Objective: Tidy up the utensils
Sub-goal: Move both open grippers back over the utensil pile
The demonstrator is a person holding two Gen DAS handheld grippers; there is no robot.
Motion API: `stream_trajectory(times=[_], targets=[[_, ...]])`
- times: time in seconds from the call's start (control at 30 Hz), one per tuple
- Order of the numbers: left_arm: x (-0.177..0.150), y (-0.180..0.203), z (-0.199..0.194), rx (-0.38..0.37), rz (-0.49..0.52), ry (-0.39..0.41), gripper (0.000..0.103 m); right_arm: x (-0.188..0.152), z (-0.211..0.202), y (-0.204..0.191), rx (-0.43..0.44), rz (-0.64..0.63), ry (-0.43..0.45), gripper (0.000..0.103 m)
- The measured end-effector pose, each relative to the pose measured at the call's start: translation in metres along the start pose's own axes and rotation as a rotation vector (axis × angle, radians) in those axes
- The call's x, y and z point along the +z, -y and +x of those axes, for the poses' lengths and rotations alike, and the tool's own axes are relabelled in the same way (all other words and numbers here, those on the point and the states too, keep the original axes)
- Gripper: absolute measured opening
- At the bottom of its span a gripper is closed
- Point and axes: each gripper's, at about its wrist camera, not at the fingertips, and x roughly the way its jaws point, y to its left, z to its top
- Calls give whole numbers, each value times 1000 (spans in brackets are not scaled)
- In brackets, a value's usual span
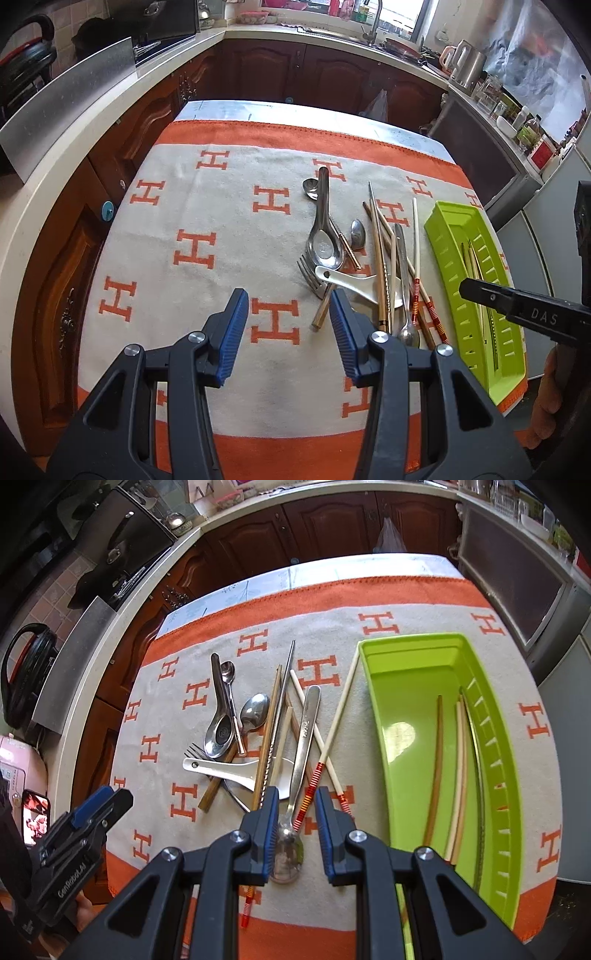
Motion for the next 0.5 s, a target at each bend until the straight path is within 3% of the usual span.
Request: stream_trajectory(times=[0.3, 0.5], targets=[[-7, -6, 15, -11, 24, -31, 42, 14, 41, -14, 61, 7, -121, 20], [-11, -2, 26, -33, 39, -63, 42, 23, 68, -10, 41, 56, -162, 16]])
